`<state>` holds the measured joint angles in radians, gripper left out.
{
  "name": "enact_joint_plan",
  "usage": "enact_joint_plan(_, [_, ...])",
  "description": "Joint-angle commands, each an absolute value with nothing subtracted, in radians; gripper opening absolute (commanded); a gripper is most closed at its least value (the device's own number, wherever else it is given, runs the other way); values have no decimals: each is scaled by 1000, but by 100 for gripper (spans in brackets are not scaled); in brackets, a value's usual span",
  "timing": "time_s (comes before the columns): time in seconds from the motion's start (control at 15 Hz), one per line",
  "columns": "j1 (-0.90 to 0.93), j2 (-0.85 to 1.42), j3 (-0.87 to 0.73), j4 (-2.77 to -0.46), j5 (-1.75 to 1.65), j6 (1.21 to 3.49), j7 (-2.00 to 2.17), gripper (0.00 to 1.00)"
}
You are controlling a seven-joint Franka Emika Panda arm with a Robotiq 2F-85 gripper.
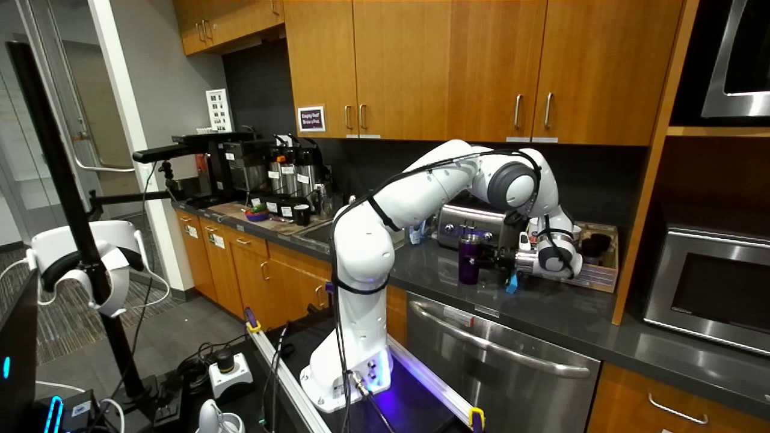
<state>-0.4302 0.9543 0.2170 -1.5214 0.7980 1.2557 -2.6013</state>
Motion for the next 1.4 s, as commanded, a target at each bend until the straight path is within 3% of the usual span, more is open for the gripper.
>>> enact_joint_plan(0.0, [-432,954,218,-1524,807,1257,-2596,100])
enact_joint_plan(0.87, [-433,946,214,-1535,811,1269,-2600,100])
enact_joint_plan(1.33, [-543,916,264,-1588,809,1373,-2598,100])
